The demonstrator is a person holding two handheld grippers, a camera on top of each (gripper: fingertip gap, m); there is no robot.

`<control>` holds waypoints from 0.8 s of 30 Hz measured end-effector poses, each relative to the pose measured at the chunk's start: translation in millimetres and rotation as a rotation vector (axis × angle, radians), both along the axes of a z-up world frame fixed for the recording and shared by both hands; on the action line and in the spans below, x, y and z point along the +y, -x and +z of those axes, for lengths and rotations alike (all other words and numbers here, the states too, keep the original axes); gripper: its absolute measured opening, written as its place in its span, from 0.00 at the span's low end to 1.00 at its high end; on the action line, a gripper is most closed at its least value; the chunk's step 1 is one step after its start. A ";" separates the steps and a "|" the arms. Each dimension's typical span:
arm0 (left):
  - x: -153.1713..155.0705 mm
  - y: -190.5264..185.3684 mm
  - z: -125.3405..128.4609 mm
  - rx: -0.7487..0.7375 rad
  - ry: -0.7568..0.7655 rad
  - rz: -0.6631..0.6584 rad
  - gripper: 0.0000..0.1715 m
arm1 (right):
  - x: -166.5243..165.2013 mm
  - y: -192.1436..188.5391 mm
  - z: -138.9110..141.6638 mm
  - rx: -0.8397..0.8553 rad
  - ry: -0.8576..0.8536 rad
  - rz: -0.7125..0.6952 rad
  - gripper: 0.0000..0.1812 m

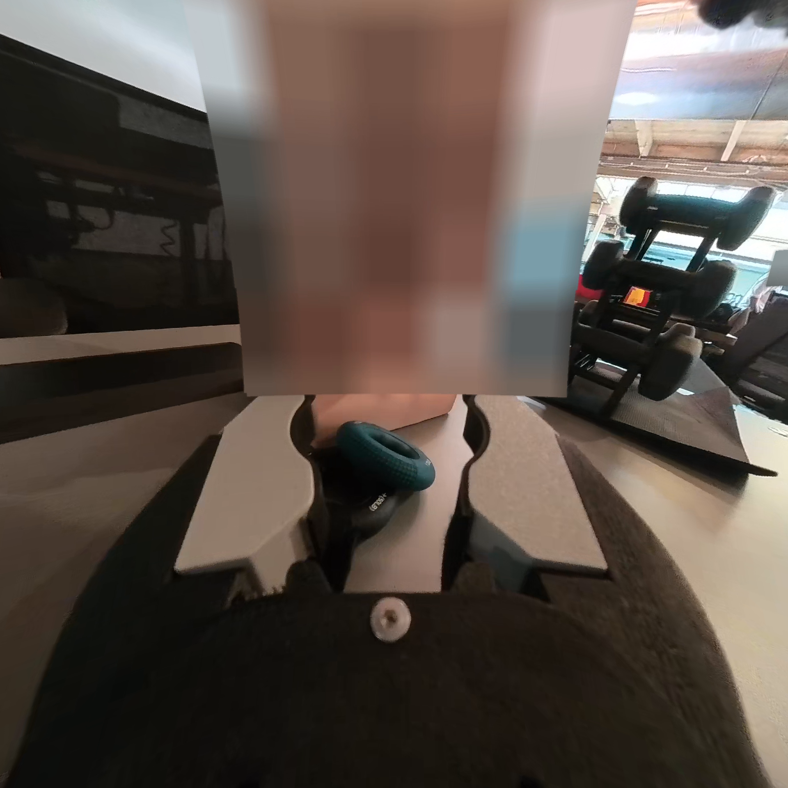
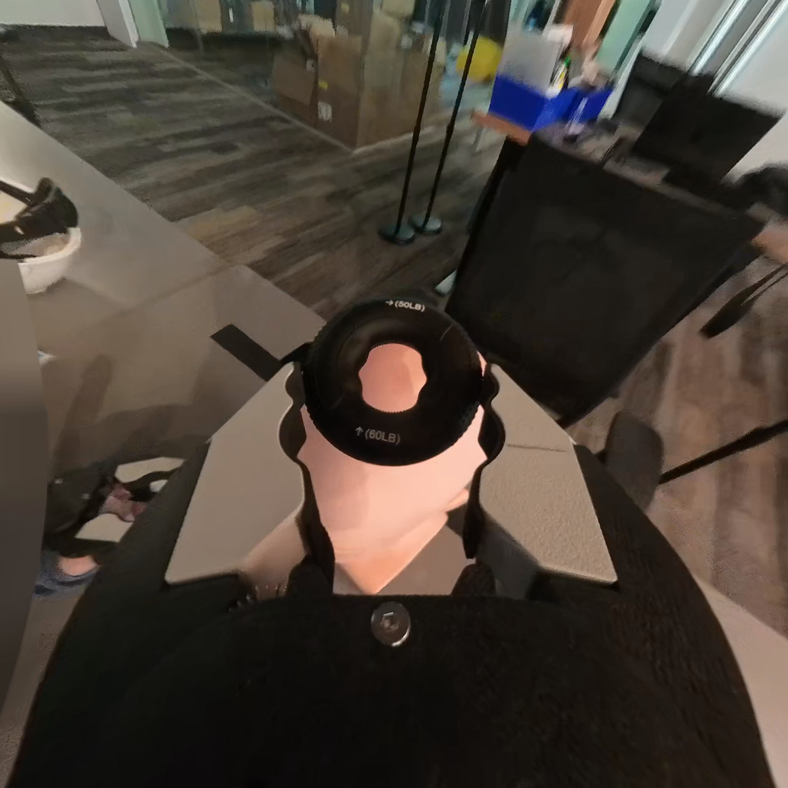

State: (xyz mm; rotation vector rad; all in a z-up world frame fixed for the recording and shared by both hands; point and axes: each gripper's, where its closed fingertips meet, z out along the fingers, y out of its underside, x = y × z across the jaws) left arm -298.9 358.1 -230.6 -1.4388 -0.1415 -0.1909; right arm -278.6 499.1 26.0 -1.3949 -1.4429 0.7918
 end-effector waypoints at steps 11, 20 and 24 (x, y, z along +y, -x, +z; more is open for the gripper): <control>0.9 -3.1 -0.1 0.025 0.006 -0.005 0.40 | 29.5 52.7 -40.3 -0.217 0.189 -0.001 0.46; 1.6 -3.2 0.0 0.023 0.005 -0.004 0.40 | 23.1 50.4 -46.0 -0.213 0.198 0.029 0.59; -0.8 1.8 3.0 0.019 -0.013 0.022 0.41 | 14.6 39.7 -9.0 0.037 0.110 0.008 0.69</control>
